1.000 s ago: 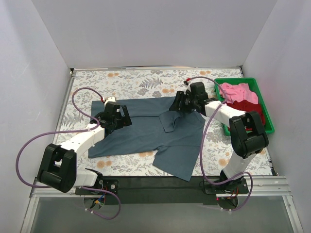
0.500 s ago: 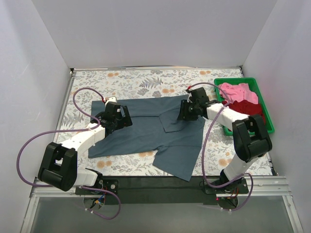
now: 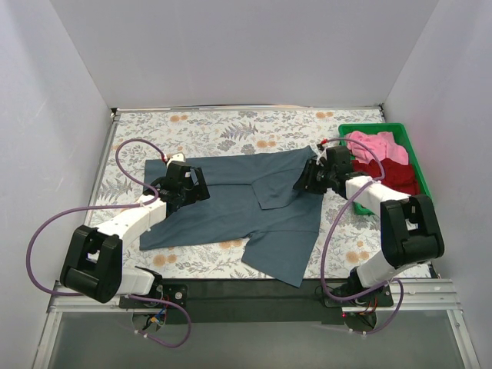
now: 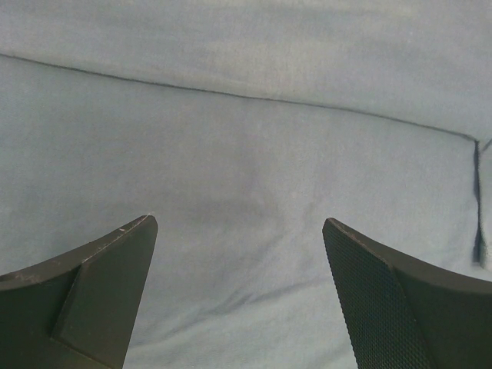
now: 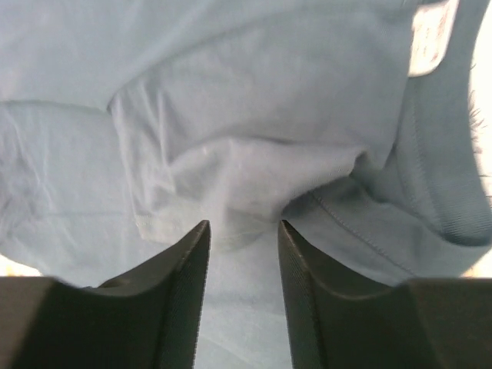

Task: Fold and stack the t-shirts
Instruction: Fold the tshirt

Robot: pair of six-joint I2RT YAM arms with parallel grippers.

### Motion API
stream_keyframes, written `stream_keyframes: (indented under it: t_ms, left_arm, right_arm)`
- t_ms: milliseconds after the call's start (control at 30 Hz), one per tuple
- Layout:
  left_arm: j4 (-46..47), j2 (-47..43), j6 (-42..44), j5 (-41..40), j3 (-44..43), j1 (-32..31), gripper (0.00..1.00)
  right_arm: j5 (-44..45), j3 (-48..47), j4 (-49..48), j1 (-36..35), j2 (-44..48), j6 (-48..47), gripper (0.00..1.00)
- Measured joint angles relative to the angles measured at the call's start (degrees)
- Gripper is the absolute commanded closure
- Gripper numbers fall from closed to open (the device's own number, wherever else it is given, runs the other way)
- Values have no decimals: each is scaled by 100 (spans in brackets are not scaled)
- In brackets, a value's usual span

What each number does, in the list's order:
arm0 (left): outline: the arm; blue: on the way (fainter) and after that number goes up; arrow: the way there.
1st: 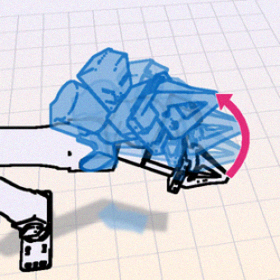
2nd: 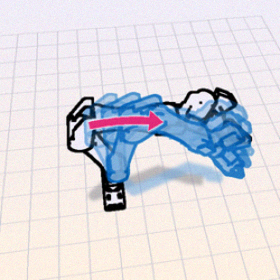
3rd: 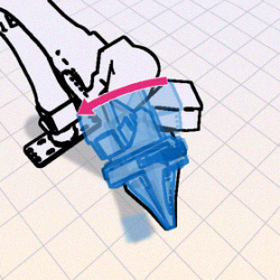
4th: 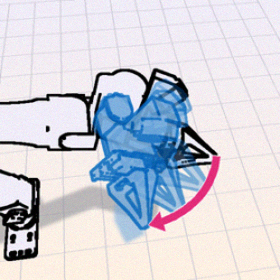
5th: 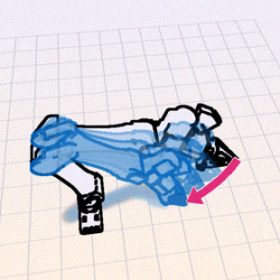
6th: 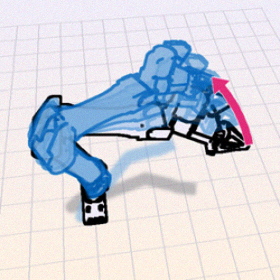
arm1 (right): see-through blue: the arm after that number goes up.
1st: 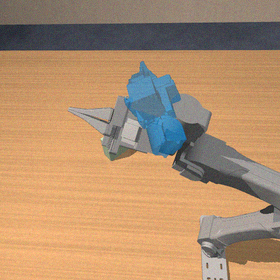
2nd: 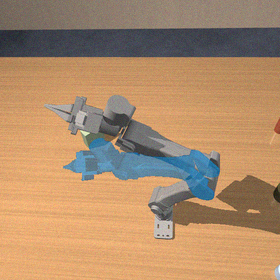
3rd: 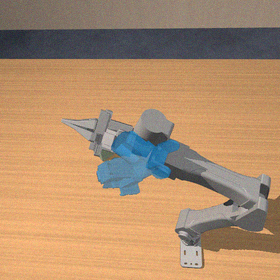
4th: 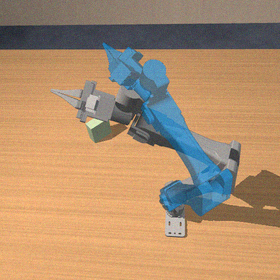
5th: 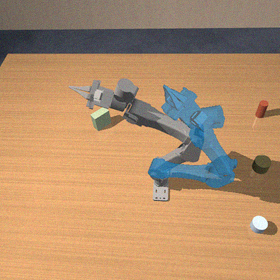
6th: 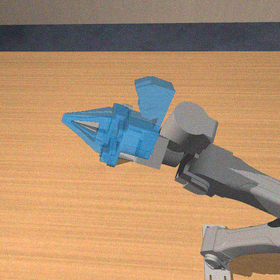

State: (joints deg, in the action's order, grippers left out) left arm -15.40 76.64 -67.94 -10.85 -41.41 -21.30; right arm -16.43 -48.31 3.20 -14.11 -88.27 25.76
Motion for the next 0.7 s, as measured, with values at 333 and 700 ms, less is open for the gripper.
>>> stream_keyframes:
  t_ms: [333,700]
  left_arm:
    - [0,11,0,44,0,-9,17]
    - [-2,79,0,92,0,-11,17]
  right_arm:
    - [-535,190,-509,-76,-492,197,54]
    - [-614,-1412,-560,-732,-1512,243,53]
